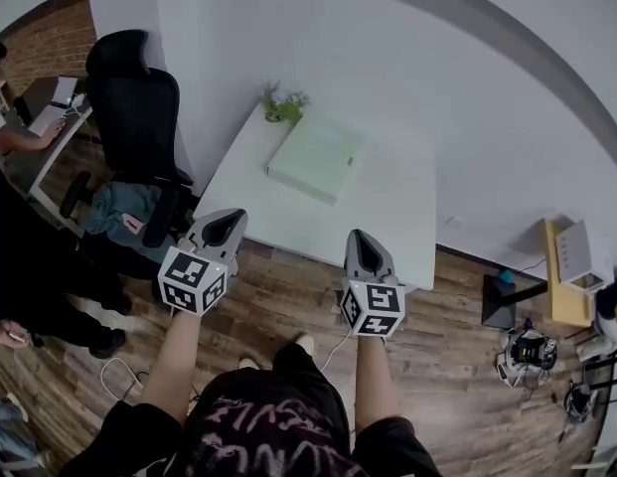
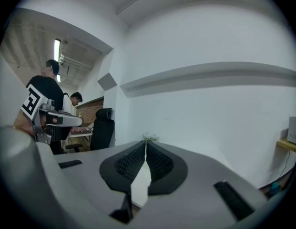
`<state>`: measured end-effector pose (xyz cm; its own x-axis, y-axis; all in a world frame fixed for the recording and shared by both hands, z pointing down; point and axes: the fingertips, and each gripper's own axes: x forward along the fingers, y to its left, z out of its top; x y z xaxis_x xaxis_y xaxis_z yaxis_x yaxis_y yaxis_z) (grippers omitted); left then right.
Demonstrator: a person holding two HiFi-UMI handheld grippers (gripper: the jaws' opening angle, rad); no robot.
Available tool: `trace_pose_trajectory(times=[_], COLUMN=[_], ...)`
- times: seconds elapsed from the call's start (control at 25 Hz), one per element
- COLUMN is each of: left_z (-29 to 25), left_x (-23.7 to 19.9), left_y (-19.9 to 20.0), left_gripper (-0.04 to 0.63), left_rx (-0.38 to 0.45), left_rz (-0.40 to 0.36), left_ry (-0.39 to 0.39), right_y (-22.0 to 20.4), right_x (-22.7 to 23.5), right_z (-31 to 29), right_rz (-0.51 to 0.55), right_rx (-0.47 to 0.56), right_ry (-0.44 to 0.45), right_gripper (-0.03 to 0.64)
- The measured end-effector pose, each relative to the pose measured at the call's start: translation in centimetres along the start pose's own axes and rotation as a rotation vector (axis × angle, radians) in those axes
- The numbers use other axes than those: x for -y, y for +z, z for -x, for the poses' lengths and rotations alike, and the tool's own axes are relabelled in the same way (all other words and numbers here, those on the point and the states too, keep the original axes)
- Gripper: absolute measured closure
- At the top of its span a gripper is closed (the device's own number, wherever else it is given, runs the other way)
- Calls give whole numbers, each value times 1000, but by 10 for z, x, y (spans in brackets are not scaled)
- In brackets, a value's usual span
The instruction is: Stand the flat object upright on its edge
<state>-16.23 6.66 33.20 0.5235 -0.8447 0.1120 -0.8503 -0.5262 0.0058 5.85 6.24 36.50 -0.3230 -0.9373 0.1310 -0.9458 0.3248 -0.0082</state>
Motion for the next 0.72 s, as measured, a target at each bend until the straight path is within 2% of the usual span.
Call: trace_pose_trajectory(times=[0.36, 0.72], left_z=[-20, -73], left_x=[-14, -38], left_y=[-11, -18], left_gripper=[581, 581], left_rx=[-7, -29], left_rz=[16, 26], left_ry=[-33, -20], right_y=[-10, -24], right_x=[2, 35], right_z=[-24, -75], right_rz=[6, -15], right_rx=[-13, -32], right_ry=[-12, -27], right_gripper=[592, 592])
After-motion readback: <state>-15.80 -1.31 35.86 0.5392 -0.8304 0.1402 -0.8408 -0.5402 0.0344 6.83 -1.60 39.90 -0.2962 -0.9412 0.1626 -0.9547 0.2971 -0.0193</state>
